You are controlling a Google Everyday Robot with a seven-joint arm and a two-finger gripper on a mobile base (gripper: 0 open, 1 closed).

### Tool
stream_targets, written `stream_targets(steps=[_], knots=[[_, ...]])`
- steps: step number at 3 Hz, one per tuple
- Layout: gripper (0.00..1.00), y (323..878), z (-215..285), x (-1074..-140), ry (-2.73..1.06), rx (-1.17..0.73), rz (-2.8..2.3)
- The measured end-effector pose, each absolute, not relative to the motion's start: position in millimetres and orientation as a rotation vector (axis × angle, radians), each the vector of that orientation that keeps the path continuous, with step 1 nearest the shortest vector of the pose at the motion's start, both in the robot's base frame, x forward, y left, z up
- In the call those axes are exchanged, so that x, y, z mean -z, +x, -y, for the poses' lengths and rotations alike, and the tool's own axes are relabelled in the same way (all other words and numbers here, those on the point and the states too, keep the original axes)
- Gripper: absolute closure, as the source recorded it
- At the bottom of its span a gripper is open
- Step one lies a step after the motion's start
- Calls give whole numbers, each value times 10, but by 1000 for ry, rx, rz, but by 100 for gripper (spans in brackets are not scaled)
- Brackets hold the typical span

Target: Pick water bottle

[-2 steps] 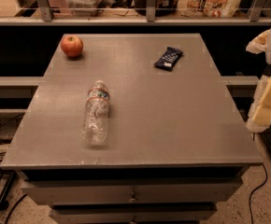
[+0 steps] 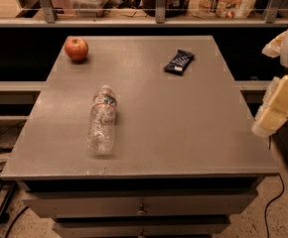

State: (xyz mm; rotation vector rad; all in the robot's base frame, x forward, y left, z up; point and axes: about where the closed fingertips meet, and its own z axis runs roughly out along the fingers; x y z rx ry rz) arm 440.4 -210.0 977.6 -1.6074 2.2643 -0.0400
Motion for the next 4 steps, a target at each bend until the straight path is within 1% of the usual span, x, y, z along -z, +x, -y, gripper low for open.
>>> stream_targets(steps=[2,4], knots=[[0,4576,1691,-9822,-1152,-224,-2366],[0,4575,1683,-9848,-1090,-238,-2390]])
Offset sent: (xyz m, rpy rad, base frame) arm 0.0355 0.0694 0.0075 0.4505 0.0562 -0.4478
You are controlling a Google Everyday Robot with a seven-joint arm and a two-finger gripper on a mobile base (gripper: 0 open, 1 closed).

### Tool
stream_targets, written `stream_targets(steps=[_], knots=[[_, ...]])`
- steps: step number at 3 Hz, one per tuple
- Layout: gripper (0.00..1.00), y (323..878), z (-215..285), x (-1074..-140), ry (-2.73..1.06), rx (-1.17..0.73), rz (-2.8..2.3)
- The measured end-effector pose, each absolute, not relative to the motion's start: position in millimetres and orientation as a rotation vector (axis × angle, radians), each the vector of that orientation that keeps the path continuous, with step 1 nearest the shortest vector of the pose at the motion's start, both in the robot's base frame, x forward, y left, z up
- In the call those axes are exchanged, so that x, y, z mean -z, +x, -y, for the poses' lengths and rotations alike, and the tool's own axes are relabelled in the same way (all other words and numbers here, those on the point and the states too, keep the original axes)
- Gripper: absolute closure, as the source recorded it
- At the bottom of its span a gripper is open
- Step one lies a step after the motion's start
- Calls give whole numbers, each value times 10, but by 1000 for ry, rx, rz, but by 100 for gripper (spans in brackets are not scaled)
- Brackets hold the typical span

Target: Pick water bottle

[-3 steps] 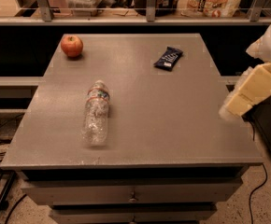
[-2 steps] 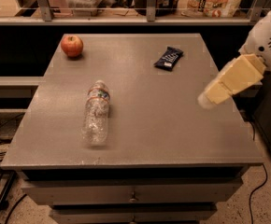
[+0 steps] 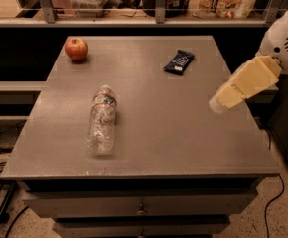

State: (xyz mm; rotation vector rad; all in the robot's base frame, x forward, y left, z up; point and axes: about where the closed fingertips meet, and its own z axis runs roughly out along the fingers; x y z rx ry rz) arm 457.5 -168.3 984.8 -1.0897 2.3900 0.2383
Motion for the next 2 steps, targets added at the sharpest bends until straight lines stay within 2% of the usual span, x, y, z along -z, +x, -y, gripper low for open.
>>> stream_targets(steps=[1,2], knots=[[0,4661,1646,-9782,-1057,-272,-2419],[0,4808,1369,-9698,-1049,-357,-2409]])
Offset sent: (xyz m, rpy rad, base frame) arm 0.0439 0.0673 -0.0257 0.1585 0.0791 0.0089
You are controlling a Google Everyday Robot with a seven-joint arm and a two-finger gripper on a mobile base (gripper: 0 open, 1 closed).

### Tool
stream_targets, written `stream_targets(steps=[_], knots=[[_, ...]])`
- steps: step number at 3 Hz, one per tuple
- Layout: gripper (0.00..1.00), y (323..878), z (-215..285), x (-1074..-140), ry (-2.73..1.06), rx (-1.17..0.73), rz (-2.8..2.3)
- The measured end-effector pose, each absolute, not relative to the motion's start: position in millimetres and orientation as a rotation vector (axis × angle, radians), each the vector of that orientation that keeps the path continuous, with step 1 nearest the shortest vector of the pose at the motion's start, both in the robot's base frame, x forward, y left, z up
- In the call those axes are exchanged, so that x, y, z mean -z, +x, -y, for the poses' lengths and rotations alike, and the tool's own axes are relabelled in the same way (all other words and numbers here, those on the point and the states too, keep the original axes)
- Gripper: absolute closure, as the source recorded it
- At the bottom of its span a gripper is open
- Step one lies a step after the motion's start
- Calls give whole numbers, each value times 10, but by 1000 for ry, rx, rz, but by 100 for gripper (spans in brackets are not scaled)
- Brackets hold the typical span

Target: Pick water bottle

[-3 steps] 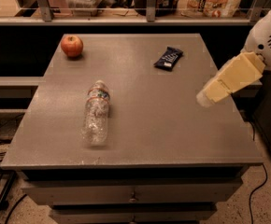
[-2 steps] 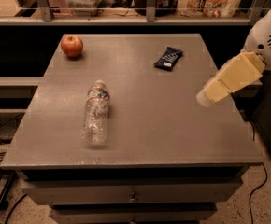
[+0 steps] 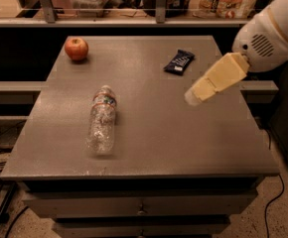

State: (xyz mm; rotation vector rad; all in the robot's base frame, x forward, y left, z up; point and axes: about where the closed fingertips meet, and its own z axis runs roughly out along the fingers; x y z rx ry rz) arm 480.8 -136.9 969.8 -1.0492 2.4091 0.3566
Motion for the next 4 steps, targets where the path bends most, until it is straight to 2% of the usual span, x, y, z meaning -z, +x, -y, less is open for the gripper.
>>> stream_targets(steps=[1,3,4], knots=[[0,4986,805,-9545,-1096,-480,-2387],[0,5175,-104,-9306,-1179,-608,-2367],[0,5174,-105,-9307,-1179,-608,-2367]])
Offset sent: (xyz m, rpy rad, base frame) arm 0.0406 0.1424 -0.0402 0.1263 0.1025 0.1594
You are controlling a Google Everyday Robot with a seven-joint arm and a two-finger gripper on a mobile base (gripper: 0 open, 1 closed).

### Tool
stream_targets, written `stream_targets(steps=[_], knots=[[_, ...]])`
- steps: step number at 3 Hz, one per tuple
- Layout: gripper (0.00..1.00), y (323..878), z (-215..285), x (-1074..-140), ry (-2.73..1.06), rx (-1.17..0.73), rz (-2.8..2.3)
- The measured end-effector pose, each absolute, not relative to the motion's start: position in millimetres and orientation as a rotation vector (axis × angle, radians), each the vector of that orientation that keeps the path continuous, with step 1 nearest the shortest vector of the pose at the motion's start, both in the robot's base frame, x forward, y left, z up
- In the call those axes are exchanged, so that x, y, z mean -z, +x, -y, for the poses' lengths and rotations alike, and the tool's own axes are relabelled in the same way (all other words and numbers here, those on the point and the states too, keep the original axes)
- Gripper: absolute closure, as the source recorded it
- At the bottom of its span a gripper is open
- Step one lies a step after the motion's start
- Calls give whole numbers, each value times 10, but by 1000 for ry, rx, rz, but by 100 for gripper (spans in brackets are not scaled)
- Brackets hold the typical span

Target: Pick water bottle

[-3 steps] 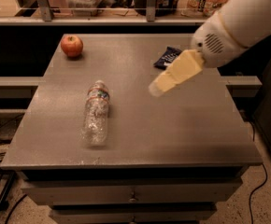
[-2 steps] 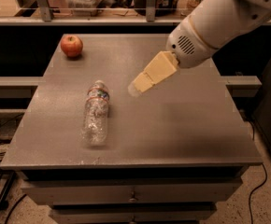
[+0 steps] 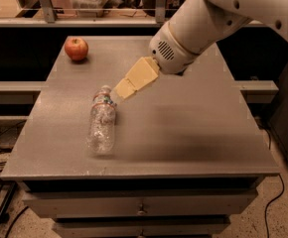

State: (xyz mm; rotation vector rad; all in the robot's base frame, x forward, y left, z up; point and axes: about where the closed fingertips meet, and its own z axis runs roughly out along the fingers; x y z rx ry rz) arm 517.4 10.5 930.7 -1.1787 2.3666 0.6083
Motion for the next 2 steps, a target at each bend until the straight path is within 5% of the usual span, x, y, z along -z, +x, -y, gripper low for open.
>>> stream_targets(steps=[2], knots=[[0,5444,-302,-9089,-1045,-535,-2470]])
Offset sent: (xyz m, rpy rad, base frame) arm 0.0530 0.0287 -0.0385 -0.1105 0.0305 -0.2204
